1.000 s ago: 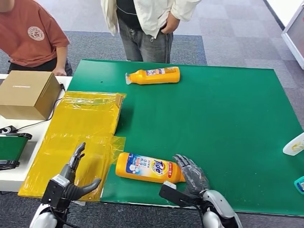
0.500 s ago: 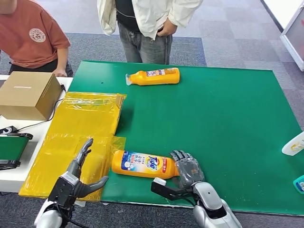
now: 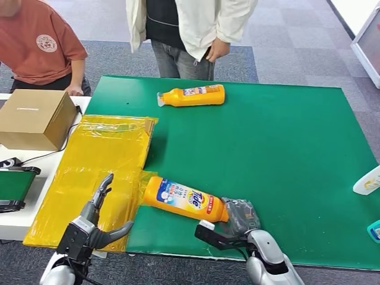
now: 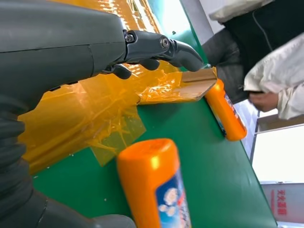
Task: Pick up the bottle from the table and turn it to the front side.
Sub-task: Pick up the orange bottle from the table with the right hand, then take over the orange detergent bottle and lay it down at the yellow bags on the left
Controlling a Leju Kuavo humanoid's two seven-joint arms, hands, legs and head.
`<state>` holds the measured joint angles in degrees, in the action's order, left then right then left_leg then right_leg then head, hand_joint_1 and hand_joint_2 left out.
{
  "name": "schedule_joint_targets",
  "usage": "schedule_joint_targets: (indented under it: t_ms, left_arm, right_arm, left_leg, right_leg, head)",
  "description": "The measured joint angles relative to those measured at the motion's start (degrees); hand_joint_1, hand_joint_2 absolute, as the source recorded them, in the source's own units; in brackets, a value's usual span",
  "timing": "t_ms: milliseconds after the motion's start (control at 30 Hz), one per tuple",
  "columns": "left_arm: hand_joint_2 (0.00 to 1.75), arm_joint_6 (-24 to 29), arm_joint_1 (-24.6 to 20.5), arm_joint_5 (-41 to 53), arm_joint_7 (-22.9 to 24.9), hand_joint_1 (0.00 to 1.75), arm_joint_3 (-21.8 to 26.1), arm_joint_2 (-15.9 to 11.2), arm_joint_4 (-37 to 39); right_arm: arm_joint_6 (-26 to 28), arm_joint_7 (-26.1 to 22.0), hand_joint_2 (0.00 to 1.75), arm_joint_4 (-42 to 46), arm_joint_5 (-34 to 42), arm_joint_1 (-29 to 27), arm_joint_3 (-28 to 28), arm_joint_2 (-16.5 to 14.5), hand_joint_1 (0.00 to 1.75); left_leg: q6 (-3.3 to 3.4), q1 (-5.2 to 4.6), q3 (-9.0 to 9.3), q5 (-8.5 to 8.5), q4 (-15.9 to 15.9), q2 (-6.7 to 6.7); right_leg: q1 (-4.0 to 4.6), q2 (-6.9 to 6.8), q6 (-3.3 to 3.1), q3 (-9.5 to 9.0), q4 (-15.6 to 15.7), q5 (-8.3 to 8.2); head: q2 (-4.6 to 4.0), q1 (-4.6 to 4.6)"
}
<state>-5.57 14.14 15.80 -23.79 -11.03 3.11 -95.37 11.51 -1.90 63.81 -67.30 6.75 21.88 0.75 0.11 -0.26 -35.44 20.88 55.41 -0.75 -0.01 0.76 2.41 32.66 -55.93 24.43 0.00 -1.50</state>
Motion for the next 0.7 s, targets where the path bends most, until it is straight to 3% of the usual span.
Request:
schedule_joint_targets:
  t_ms: [167, 300, 467, 700]
  left_arm:
    - [1.75, -1.5, 0.14, -3.67, -1.98, 0.0, 0.6, -0.3, -0.07]
    - [1.75, -2.9, -0.06, -5.35, -3.5, 0.0, 0.96, -0.53, 0.03]
    - [1.75, -4.26, -0.39, -6.8, -4.14, 0.0, 0.97, -0.7, 0.07]
    - [1.75, -9.07, -2.13, -11.43, -4.64, 0.0, 0.17, -0.87, -0.68]
  right_arm:
    - [-15.81, -11.1, 1.75, 2.43, 31.33, -2.26, -5.53, -0.64, 1.75]
    - [-21.02, -14.93, 1.75, 4.71, 45.08, -3.0, -8.1, -0.97, 1.75]
    - [-21.35, -16.17, 1.75, 8.77, 49.39, -3.81, -9.02, -1.09, 1.75]
    - [-18.2, -16.78, 1.75, 12.68, 46.06, -3.83, -6.16, -1.63, 1.75]
  left_leg:
    - [-0.02, 0.0, -0.13, 0.0, 0.0, 0.0]
    - [-0.02, 0.0, -0.17, -0.01, 0.0, 0.0]
    - [-0.04, 0.01, -0.18, 0.01, 0.0, 0.0]
    - [-0.04, 0.01, -0.19, 0.01, 0.0, 0.0]
  right_leg:
    - [0.0, 0.0, 0.01, -0.19, -0.02, -0.04]
    - [0.0, 0.0, -0.01, -0.13, -0.06, -0.03]
    - [0.0, 0.0, -0.03, -0.11, -0.08, -0.01]
    - [0.01, 0.0, -0.04, -0.07, -0.12, 0.0]
  head:
    - [0.0, -0.01]
    - [-0.02, -0.01]
    - [-0.02, -0.01]
    - [-0.01, -0.01]
